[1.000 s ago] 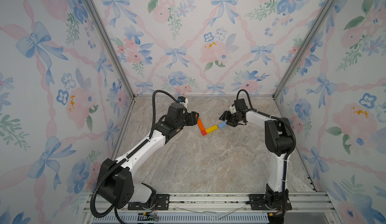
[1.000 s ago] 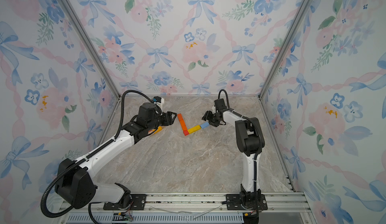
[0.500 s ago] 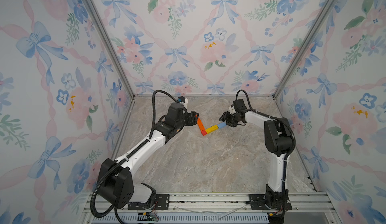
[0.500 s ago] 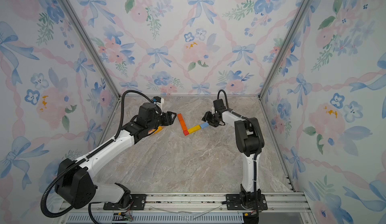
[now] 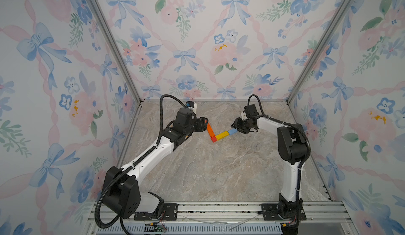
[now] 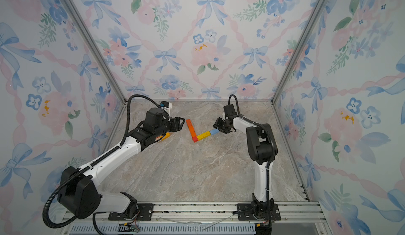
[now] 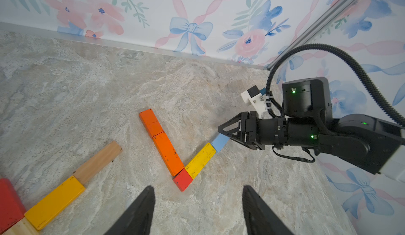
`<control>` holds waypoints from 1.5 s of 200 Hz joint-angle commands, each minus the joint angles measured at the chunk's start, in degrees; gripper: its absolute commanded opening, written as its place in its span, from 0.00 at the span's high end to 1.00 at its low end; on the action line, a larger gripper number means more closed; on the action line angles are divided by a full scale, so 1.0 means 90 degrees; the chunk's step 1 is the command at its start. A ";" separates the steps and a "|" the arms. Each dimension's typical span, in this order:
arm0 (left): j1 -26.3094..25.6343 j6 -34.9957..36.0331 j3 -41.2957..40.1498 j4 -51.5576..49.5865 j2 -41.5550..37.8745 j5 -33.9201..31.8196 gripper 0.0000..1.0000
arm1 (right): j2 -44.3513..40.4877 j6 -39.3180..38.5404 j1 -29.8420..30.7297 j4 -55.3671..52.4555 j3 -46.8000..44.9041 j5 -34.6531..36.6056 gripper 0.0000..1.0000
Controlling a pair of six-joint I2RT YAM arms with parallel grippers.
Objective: Assemble the letter v with building blocks
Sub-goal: Assemble the building block at the center of the board.
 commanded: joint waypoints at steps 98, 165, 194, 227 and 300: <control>0.0035 -0.0063 -0.0124 -0.0038 -0.0045 -0.0075 0.34 | -0.0174 0.0234 0.0064 -0.0305 -0.0315 0.0230 0.55; 0.0032 -0.0083 -0.0172 -0.0038 -0.0089 -0.0077 0.34 | -0.0184 0.0270 0.0081 -0.0285 -0.0344 0.0218 0.62; 0.0037 -0.0089 -0.0181 -0.0043 -0.0074 -0.0082 0.34 | -0.0183 0.0281 0.0081 -0.0300 -0.0344 0.0222 0.63; 0.0030 -0.0089 -0.0192 -0.0042 -0.0086 -0.0090 0.34 | -0.0203 0.0291 0.0083 -0.0304 -0.0381 0.0232 0.64; 0.0031 -0.0090 -0.0199 -0.0044 -0.0085 -0.0068 0.34 | -0.0249 0.0339 0.0083 -0.0314 -0.0397 0.0286 0.69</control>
